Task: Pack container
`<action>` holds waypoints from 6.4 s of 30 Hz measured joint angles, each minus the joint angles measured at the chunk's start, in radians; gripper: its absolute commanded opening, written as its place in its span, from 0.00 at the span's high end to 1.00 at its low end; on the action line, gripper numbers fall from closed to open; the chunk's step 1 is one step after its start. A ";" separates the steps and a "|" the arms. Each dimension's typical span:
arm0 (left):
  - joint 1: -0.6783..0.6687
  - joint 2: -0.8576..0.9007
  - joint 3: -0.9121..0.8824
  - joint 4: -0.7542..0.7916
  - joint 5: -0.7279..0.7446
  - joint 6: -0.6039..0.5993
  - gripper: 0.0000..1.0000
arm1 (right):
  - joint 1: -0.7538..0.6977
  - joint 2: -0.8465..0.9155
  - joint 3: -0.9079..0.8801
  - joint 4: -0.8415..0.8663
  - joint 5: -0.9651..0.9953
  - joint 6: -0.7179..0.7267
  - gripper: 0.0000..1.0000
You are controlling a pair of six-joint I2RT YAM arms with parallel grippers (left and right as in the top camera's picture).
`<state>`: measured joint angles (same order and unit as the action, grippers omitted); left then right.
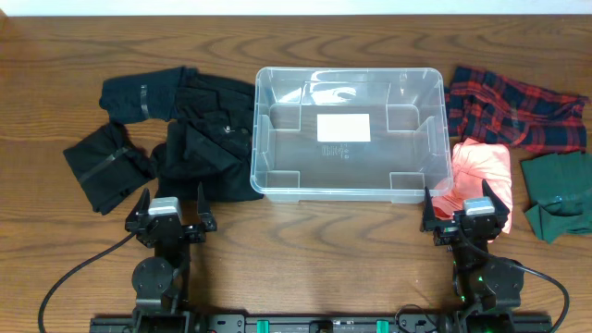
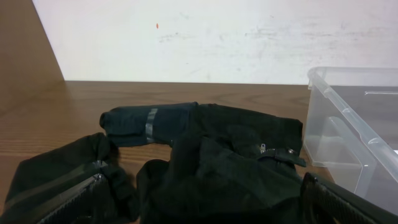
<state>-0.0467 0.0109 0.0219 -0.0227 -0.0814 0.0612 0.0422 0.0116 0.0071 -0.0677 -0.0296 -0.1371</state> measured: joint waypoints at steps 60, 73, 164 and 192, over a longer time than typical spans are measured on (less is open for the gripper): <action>0.000 0.000 0.000 0.000 0.000 0.000 0.02 | 0.000 0.000 0.000 0.000 0.000 0.000 0.01; 0.000 0.000 0.000 0.001 0.000 0.000 0.02 | 0.000 0.000 0.000 0.000 0.000 0.000 0.01; 0.219 2.147 1.621 -0.924 0.294 -0.081 0.02 | 0.000 0.000 0.000 0.000 0.000 -0.002 0.01; 0.217 2.182 1.676 -1.051 0.352 -0.061 0.94 | 0.000 0.000 0.000 0.000 0.000 -0.002 0.01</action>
<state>0.1703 2.1929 1.6981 -1.0733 0.2707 0.0002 0.0422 0.0120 0.0071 -0.0677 -0.0292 -0.1394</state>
